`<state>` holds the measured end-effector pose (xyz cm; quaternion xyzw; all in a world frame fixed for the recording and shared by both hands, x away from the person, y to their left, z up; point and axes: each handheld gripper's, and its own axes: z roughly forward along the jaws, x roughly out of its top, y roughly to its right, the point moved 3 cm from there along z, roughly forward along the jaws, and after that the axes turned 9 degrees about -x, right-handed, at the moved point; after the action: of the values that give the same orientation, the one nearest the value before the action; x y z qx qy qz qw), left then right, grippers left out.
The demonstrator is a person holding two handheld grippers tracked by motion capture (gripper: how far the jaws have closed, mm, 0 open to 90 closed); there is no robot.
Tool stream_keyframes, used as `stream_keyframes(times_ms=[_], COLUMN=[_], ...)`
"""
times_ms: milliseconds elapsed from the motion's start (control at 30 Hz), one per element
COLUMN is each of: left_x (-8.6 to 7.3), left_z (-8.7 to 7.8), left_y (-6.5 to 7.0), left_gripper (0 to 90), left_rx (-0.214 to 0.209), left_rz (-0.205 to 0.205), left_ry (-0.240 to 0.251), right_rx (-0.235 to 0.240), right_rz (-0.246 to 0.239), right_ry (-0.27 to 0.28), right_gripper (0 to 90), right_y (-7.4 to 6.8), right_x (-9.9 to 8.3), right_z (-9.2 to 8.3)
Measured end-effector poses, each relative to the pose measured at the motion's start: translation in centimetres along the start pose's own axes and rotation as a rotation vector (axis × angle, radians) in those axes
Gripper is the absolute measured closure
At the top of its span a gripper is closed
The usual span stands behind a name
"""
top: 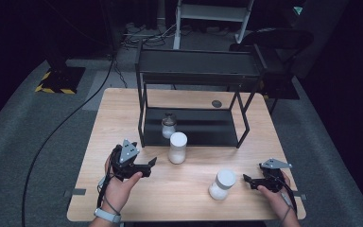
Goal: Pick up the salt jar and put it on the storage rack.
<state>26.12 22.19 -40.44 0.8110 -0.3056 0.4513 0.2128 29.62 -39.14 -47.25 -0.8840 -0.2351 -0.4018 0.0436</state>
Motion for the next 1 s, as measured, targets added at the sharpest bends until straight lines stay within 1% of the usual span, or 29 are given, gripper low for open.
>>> stream_keyframes(times_ms=[133,233,300,500,633,833,867,1000], left_x=[-0.9,-1.6,-2.0,-2.9,-3.5,-4.2,-4.4,-4.7], left_z=[0.1,0.3,0.4,1.0,1.3,1.9,2.0,2.5], left_y=[-0.2,-0.2,-0.3,-0.4,-0.4,-0.5,-0.5,-0.7], left_gripper=[10.3,10.3,10.3,10.3,10.4,10.4,10.4,10.4], left_rx=[0.003,0.017,0.016,0.023,0.027,0.022,0.021,0.015], left_rz=[-0.012,-0.02,-0.032,-0.036,-0.05,-0.057,-0.064,-0.072], left_ry=[-0.005,-0.009,-0.012,-0.039,-0.053,-0.092,-0.096,-0.13], right_rx=[0.0,0.0,0.0,0.0,0.0,0.0,0.0,0.0], right_rz=[0.0,0.0,0.0,0.0,0.0,0.0,0.0,0.0], right_ry=[0.0,0.0,0.0,0.0,0.0,0.0,0.0,0.0], right_gripper=[7.4,7.5,7.4,7.4,7.5,7.5,7.5,7.5], right_y=[0.0,0.0,0.0,0.0,0.0,0.0,0.0,0.0], right_x=[0.0,0.0,0.0,0.0,0.0,0.0,0.0,0.0], right_z=[0.0,0.0,0.0,0.0,0.0,0.0,0.0,0.0])
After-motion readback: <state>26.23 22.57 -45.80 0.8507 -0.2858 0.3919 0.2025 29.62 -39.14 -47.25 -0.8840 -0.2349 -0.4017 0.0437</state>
